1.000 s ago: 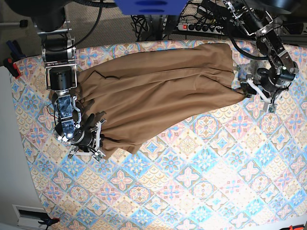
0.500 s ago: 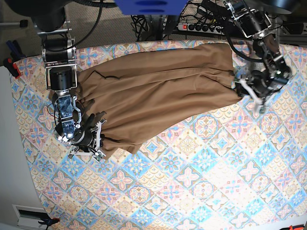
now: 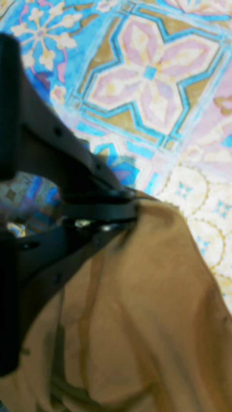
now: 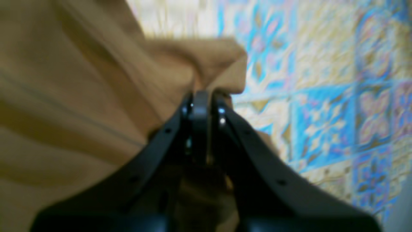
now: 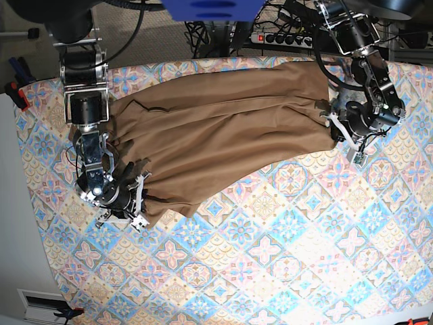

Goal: Layout the t-shirt on the table in an organized manner, then fold the t-shirt properly
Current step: 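Regrasp the shirt end with the left gripper, then lift both shirt ends and fold the shirt lengthwise onto itself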

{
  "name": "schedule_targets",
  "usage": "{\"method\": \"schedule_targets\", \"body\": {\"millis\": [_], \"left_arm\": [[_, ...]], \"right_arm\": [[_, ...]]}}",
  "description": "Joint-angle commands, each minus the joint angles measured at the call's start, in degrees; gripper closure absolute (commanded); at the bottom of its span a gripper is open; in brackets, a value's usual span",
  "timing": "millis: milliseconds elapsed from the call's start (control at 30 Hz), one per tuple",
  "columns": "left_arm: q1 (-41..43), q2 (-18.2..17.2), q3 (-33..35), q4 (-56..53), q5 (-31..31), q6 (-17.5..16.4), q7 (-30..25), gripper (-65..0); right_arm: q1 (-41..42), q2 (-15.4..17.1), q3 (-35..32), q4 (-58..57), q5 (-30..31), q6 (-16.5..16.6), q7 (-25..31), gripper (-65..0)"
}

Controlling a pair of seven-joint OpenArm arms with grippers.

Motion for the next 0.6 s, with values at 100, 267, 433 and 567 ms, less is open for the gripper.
{"method": "schedule_targets", "body": {"millis": [100, 267, 433, 567], "left_arm": [[-1.61, 0.00, -1.17, 6.74, -0.77, 0.03, -0.96, 0.0], [-4.25, 1.14, -2.23, 11.05, -0.68, 0.03, -0.78, 0.0], [-6.89, 1.32, -2.23, 11.13, -0.77, 0.03, -0.78, 0.0], [-6.98, 1.93, -2.14, 12.72, -0.77, 0.03, -0.78, 0.0]], "right_arm": [[0.10, 0.79, 2.39, 4.93, 0.44, -0.39, 0.83, 0.0], [0.10, 0.79, 2.39, 6.17, 0.44, -0.39, 0.83, 0.0], [-2.45, 0.88, 5.91, 6.25, 0.35, -0.39, 0.83, 0.0], [-5.79, 0.88, 10.39, 8.98, 0.35, -0.39, 0.92, 0.0]]}}
